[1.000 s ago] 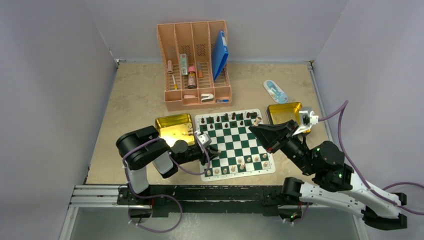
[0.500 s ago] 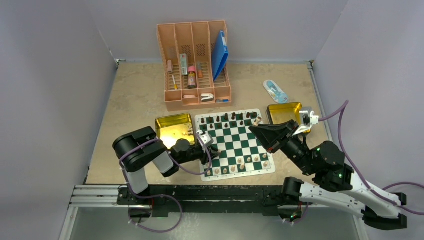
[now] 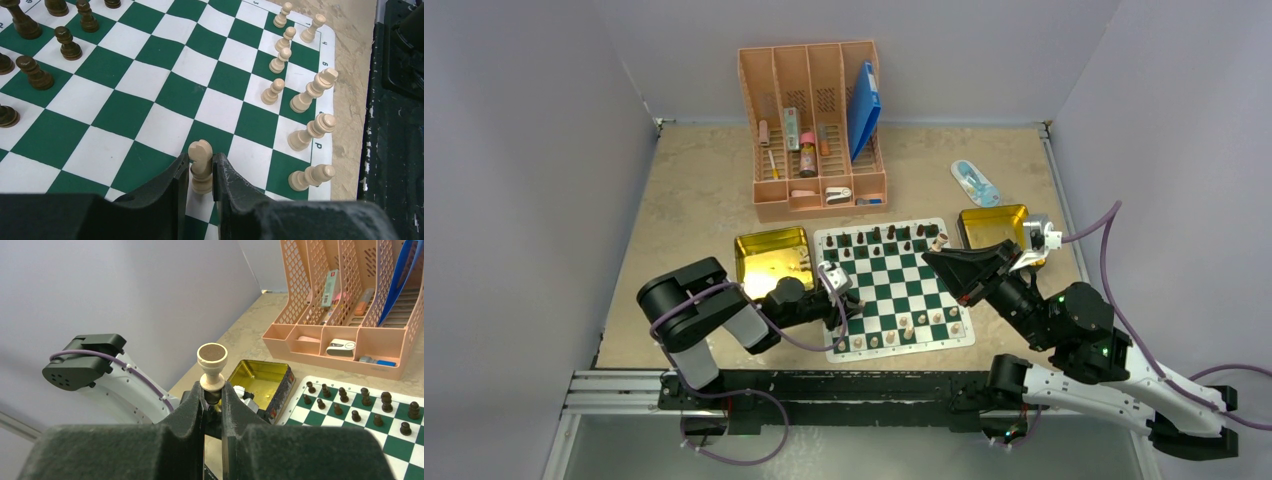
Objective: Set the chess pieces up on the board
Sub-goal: Place the chess piece on the chessboard.
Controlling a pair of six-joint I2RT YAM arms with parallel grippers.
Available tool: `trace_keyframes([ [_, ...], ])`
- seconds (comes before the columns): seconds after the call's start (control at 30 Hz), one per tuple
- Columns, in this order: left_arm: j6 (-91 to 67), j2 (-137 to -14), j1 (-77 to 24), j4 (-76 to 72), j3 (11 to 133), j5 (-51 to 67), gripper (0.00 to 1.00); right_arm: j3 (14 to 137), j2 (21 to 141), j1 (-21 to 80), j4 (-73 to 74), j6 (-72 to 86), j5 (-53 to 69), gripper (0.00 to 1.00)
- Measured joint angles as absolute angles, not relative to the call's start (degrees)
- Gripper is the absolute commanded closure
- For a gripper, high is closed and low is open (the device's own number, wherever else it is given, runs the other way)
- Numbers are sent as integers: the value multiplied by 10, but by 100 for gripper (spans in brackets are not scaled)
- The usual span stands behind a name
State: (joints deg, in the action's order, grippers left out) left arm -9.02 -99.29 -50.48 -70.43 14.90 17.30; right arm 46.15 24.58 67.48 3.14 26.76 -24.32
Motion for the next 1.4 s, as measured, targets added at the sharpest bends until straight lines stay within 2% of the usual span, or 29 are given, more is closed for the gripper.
trace_keyframes([
  [0.57,-69,-974,-512,-662,149,171,76,462,248,675,26,259,-243,89],
  [0.9,-64,-934,-514,-620,150,156,69,462,253,675,19,258,-243,89],
  [1.4,-62,-891,-518,-514,197,132,70,462,255,675,18,259,-243,90],
])
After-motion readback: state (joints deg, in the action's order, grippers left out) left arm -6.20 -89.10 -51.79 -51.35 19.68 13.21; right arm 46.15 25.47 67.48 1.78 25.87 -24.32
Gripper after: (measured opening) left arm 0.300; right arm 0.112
